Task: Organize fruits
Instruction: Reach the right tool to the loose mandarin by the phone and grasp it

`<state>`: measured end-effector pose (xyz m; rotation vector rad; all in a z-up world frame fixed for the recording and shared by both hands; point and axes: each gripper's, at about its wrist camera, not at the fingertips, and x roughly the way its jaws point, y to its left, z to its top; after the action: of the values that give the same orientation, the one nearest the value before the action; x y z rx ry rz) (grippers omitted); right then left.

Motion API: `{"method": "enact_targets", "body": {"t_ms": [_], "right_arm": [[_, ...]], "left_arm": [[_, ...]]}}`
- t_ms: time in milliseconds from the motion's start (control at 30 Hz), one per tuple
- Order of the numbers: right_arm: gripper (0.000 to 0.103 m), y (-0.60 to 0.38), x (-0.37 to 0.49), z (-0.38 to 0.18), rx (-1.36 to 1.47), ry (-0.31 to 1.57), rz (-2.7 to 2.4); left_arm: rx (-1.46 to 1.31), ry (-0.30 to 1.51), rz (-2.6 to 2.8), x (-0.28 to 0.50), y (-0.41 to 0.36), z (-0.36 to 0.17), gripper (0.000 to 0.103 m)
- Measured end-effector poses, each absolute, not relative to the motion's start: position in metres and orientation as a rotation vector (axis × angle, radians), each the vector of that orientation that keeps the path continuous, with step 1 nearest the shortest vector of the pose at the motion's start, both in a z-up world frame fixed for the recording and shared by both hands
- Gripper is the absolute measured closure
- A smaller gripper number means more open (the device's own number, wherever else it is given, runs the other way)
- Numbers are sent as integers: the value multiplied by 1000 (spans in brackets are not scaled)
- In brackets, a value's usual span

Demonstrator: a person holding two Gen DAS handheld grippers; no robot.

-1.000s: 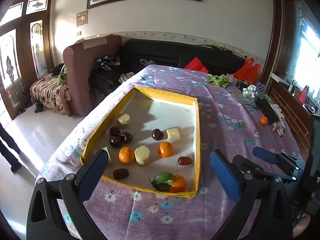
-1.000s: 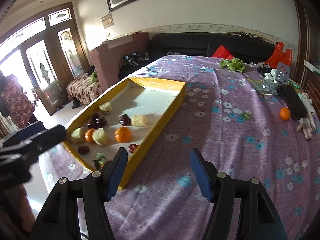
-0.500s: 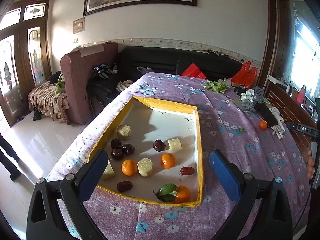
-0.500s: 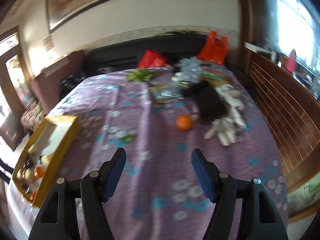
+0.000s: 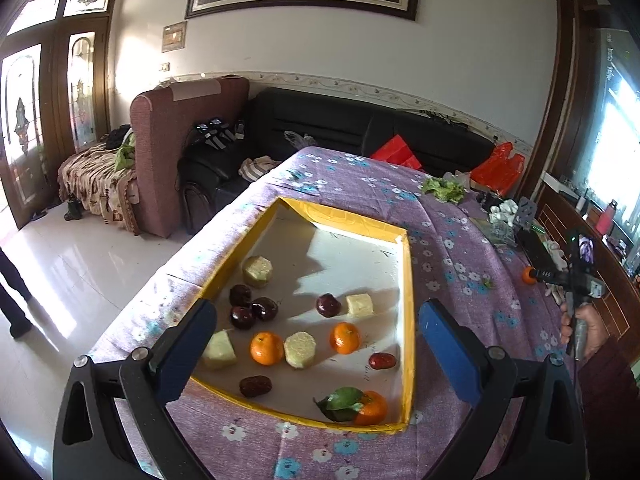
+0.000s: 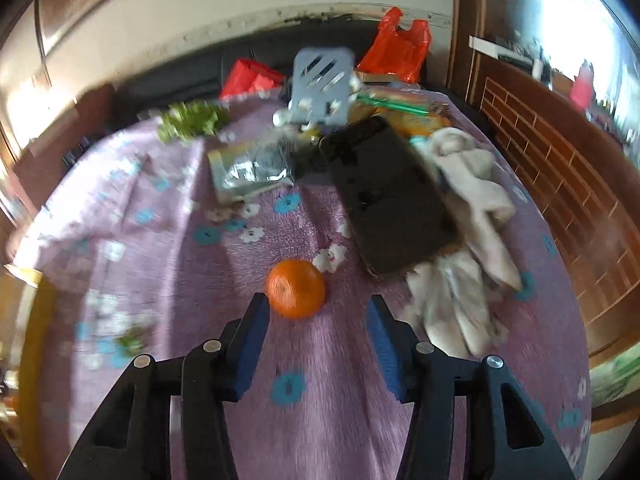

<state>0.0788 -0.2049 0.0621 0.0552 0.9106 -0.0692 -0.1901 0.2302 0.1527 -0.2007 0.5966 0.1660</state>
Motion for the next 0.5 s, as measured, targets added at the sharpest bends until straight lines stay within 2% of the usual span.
{"method": "enact_targets", "body": {"t_ms": [167, 200, 267, 300, 333, 500], "right_arm": [[48, -180, 98, 44, -65, 929, -100], [52, -178, 98, 40, -72, 940, -92], [71, -180, 96, 39, -47, 937, -83], [76, -184, 94, 39, -14, 944, -76], [88, -190, 90, 42, 34, 945, -58], [89, -213, 58, 58, 218, 935, 55]], "left_arm": [[-228, 592, 219, -198, 253, 154, 2], [-237, 591, 231, -199, 257, 153, 2], [-267, 593, 243, -201, 266, 150, 2], [-285, 597, 242, -201, 270, 148, 2], [-304, 603, 239, -202, 274, 146, 2], [-356, 607, 228, -206, 283, 140, 2]]}}
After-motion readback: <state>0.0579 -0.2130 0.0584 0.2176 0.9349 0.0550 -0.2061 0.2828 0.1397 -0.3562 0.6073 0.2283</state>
